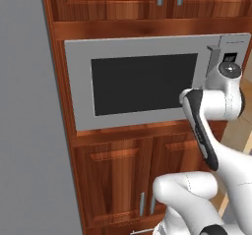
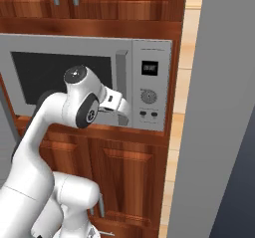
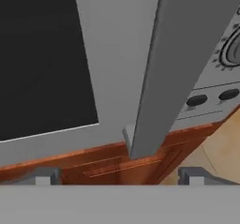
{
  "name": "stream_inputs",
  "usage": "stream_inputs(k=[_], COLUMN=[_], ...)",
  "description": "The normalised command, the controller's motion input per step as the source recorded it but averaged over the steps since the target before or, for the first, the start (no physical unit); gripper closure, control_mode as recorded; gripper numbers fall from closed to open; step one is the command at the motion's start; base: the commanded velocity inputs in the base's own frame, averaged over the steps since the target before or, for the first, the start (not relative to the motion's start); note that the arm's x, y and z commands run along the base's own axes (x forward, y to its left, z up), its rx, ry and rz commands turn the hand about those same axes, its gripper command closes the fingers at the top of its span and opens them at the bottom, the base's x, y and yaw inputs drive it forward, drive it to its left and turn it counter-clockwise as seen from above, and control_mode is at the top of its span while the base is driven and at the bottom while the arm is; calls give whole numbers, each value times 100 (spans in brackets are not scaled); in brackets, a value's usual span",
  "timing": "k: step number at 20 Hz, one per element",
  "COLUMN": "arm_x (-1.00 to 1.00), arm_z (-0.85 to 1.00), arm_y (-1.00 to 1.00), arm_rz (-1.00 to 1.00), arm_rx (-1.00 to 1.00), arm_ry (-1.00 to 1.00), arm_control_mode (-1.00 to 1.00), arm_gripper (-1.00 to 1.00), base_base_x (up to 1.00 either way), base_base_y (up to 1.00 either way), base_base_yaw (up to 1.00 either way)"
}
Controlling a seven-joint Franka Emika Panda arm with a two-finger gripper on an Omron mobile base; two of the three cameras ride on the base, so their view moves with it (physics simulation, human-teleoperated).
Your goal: Place the sponge inside the microwave to prepare for sanitizing.
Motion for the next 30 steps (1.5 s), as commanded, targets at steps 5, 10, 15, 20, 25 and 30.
stream_inputs(k=[5, 10, 15, 20, 25, 30], arm_x=[0, 19, 22, 17, 42, 51], arm_z=[19, 0, 0, 0, 0, 0], arm_y=[-55, -13, 0, 0, 0, 0], arm_rz=[-4, 0, 1, 4, 7, 7], arm_rx=[0, 3, 0, 0, 0, 0], arm_ry=[-2, 0, -1, -9, -12, -13], arm_control_mode=[-100, -100, -100, -100, -100, -100], arm_gripper=[-100, -100, -100, -100, -100, -100], base_base_x=[0, 0, 0, 0, 0, 0], base_base_y=[0, 0, 0, 0, 0, 0], base_base_yaw=[0, 0, 0, 0, 0, 0])
